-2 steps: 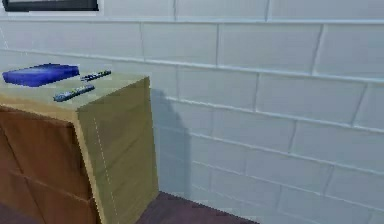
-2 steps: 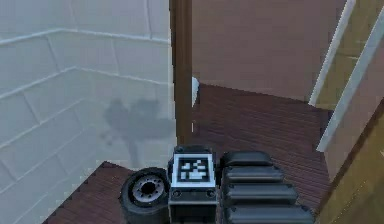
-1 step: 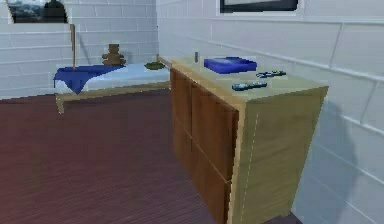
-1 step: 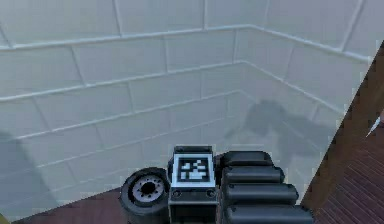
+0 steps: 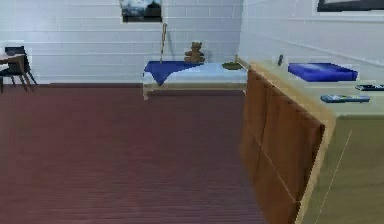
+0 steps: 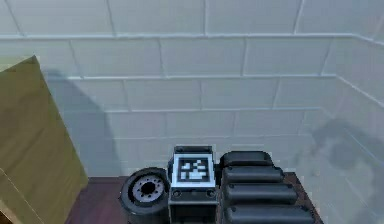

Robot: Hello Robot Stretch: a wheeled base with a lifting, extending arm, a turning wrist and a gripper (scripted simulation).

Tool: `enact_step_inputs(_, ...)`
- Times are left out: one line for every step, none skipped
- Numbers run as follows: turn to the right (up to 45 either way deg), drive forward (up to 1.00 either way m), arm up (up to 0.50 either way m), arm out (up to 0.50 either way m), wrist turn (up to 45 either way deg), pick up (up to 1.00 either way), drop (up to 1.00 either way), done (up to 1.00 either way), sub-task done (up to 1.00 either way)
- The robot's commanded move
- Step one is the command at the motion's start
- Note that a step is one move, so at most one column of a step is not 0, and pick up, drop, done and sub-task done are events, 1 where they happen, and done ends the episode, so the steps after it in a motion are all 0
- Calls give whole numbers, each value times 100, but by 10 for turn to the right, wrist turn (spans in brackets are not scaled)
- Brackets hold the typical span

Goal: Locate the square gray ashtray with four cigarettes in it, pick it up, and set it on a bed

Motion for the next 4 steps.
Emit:
enact_step_inputs(0,100,0,0,0,0,0,0,0)
enact_step_inputs(0,100,0,0,0,0,0,0,0)
enact_step_inputs(-90,0,0,0,0,0,0,0,0)
enact_step_inputs(0,25,0,0,0,0,0,0,0)
